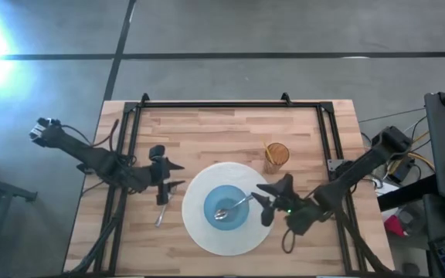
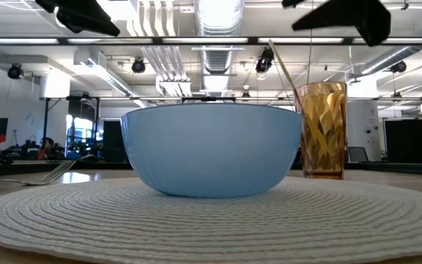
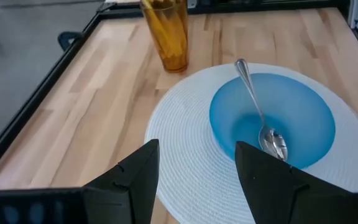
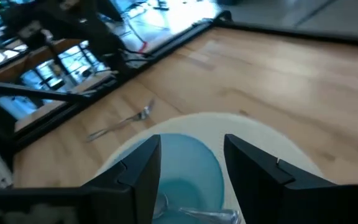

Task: Pick & Place Utensil
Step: Put the silver fork into the blue bowl on the white mat

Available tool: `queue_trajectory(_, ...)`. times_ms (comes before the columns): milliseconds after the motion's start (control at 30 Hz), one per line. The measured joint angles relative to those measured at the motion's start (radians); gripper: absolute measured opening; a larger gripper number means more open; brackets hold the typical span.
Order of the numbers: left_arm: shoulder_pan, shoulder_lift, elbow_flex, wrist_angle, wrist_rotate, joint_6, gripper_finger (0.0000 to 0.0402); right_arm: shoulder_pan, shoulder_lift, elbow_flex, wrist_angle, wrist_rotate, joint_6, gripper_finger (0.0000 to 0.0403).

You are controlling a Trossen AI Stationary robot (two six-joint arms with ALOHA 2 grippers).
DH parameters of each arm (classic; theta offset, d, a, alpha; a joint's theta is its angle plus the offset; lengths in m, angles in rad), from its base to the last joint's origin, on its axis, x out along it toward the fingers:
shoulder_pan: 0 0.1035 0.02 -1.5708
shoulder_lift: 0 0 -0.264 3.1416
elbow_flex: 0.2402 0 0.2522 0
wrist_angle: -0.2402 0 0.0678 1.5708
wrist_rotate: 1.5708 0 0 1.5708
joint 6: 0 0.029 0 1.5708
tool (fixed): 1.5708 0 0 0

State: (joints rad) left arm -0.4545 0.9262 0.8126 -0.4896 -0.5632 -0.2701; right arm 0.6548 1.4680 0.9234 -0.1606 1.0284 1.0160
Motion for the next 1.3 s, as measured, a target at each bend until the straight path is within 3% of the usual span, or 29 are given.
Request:
queue_trajectory(367, 0.001, 0.103, 0.190, -0.313, 0.088, -0.305, 0.0204, 0.000, -0.258, 0.000, -0.036, -0.044, -0.328, 0.0169)
queue_trajectory(733, 0.001, 0.293, 0.368, -0.701, 0.177, -0.692, 0.0204, 0.000, -0.453, 0.000, -0.193, -0.093, -0.396, 0.0166)
queue_trajectory(967, 0.000, 0.359, 0.368, -0.803, 0.259, -0.956, 0.0204, -0.001, -0.498, 0.000, -0.304, -0.095, -0.391, 0.0166)
queue_trajectory(1300, 0.004, 0.360, 0.259, -0.754, 0.300, -0.928, 0.0204, -0.001, -0.498, -0.001, -0.362, -0.149, -0.387, 0.0166)
